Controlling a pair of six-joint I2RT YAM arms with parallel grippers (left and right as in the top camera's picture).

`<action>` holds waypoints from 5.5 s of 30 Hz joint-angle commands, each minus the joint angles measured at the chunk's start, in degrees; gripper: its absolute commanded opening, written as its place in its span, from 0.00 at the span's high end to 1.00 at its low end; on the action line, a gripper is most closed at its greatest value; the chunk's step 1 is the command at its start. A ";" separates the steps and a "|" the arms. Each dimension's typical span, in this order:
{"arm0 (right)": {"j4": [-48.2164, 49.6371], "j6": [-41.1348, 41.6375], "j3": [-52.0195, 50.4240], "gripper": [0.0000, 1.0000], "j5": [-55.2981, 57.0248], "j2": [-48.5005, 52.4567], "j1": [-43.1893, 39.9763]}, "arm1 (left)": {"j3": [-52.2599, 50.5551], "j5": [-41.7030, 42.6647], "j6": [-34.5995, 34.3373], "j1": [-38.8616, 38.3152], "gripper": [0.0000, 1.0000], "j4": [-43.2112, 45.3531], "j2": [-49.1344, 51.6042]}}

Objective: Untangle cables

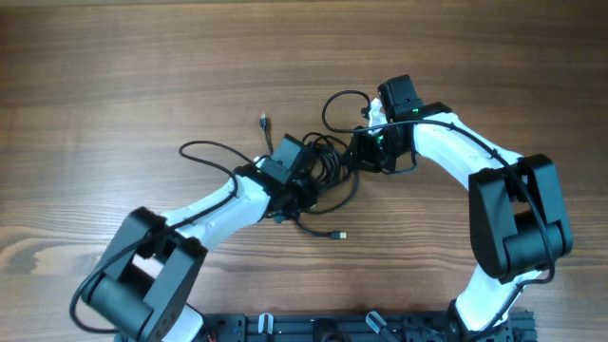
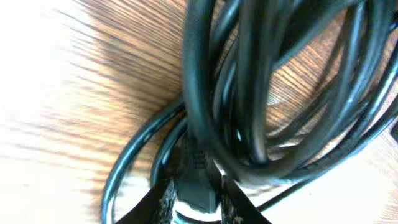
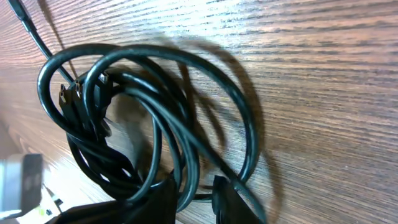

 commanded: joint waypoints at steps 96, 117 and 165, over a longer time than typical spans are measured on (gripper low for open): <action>1.29 -28.68 9.09 0.96 -8.28 -5.07 18.45 | 1.64 16.92 29.83 38.34 0.46 -17.07 -26.23; 5.11 -17.03 9.07 0.96 -16.98 -5.81 18.45 | 1.64 23.93 27.58 32.70 0.47 -11.98 -26.18; 6.45 -12.15 9.07 0.96 -18.67 -5.64 15.08 | 1.53 17.90 24.55 26.53 0.87 -4.42 -11.50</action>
